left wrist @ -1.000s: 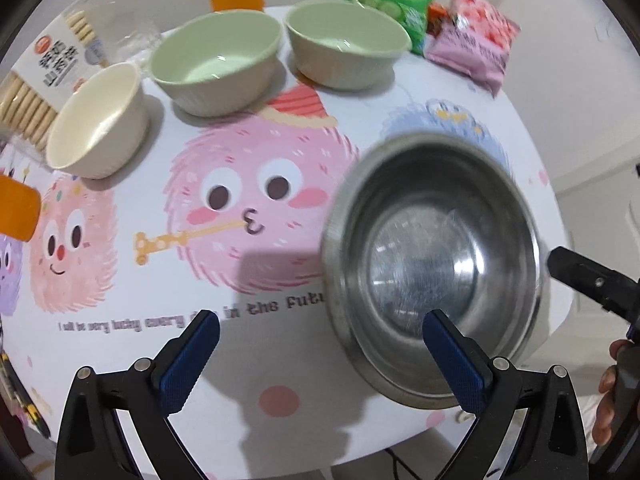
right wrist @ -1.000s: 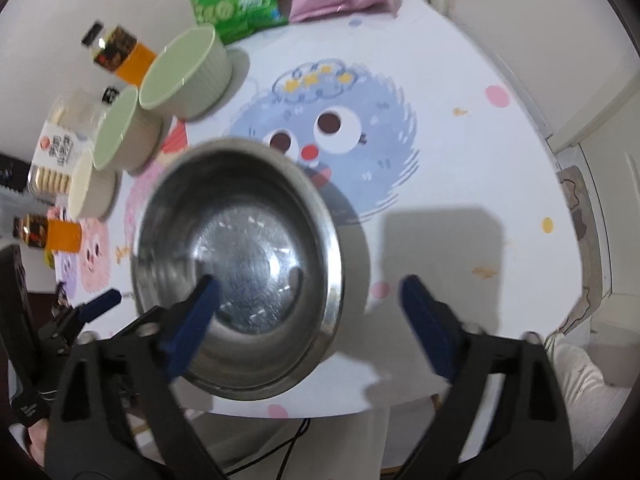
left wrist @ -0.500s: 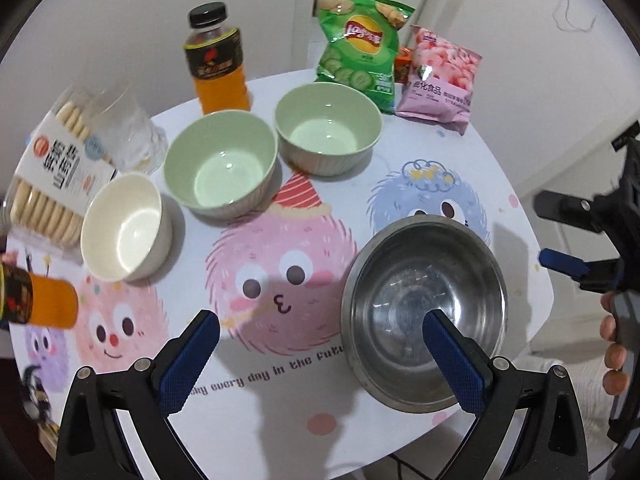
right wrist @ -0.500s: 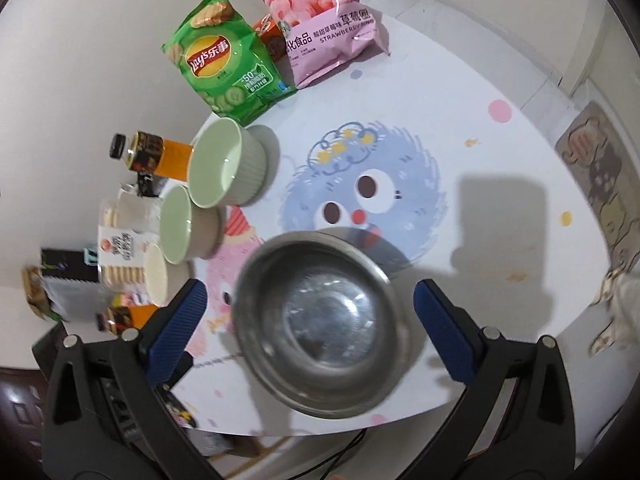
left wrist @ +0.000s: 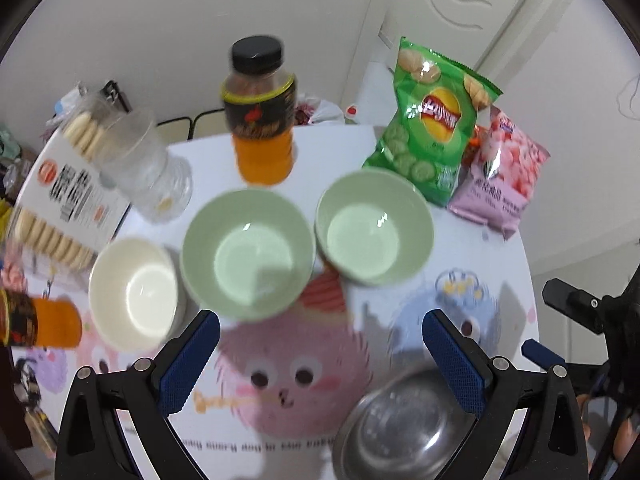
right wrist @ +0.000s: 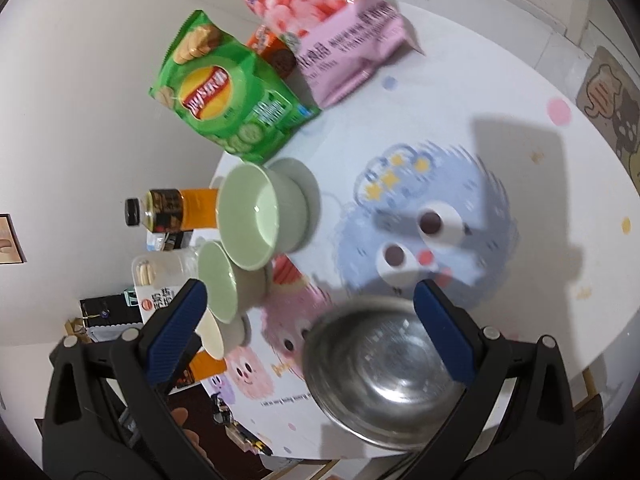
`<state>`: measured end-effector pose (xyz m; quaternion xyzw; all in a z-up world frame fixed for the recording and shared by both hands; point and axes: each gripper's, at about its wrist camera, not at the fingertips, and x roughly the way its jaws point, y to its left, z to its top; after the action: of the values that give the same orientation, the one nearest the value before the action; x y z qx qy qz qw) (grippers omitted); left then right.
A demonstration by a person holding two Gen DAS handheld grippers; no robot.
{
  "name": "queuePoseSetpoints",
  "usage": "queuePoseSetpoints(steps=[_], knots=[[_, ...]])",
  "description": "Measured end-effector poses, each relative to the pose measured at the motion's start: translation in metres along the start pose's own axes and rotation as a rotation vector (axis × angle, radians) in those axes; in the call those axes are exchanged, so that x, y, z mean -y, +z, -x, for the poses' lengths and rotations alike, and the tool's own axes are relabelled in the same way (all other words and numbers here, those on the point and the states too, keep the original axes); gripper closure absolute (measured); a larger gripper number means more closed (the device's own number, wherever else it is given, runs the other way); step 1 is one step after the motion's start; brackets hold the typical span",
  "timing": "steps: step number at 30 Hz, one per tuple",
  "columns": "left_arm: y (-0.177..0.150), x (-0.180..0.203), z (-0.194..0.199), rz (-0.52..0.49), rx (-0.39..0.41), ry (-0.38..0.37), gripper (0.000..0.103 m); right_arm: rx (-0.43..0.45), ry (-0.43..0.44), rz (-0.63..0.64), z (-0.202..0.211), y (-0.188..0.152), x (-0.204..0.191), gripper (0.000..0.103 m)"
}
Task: Organize plates and bowls
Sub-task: 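Withdraw both grippers and move them to a pale green bowl, then close the right gripper on the green bowl rim while the left grips the opposite rim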
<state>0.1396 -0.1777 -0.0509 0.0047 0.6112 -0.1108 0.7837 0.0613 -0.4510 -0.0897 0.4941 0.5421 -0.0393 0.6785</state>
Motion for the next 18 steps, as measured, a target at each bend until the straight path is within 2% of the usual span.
queuePoseSetpoints(steps=[7,13,18], knots=[[0.026,0.016,-0.024,-0.059,-0.026,0.018,0.000,-0.029,-0.007,0.016,-0.017,0.028,-0.020,0.000],[0.040,0.015,-0.044,-0.075,-0.049,-0.002,0.000,-0.071,-0.038,0.033,-0.039,0.046,-0.033,0.000],[0.053,0.021,-0.062,-0.130,-0.066,0.004,0.000,-0.108,-0.062,0.062,-0.063,0.058,-0.044,0.010]])
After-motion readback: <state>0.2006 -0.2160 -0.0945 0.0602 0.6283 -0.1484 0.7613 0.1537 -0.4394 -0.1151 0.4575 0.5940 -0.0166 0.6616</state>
